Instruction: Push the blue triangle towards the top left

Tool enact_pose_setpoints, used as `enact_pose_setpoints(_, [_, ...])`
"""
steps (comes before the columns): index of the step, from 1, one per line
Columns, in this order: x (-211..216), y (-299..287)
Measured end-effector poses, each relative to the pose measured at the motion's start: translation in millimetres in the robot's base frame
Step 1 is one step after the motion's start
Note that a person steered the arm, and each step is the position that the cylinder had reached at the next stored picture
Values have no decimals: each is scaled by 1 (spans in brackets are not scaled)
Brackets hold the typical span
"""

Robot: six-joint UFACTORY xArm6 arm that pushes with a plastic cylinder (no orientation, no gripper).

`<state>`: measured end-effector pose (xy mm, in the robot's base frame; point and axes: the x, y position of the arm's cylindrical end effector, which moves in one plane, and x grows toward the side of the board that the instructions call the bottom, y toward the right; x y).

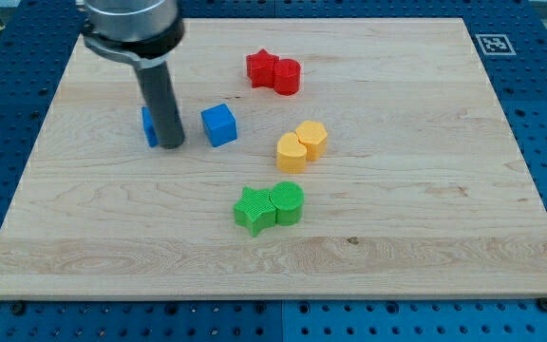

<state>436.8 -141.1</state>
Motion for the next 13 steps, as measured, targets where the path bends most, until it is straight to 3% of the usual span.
enact_pose_setpoints(6, [-36, -55])
enact_pose_setpoints(13, [-91, -50])
